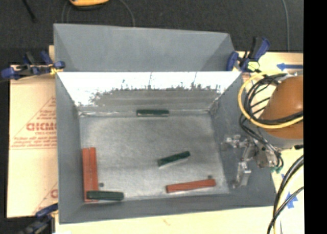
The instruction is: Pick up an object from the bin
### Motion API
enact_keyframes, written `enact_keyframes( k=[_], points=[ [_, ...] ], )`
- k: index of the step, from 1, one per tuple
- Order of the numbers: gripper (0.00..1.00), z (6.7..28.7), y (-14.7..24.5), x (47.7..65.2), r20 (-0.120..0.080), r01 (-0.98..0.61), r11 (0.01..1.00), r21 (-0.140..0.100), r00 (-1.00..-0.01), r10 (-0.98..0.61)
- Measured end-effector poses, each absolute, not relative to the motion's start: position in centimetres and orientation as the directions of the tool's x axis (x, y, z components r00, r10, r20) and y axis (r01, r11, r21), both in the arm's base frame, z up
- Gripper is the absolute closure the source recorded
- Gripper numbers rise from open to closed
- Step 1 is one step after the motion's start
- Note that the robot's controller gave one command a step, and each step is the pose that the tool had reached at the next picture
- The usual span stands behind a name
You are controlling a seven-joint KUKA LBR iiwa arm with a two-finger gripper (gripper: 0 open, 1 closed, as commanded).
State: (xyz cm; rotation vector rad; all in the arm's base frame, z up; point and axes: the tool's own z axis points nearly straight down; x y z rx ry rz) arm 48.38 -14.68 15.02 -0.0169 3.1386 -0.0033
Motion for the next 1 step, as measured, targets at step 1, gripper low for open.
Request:
enact_keyframes(
  k=[1],
  points=[
    [0.00,15.02,-14.67,48.38,-0.003,-0.012,1.000,-0.002,-1.000,-0.012]
  ],
)
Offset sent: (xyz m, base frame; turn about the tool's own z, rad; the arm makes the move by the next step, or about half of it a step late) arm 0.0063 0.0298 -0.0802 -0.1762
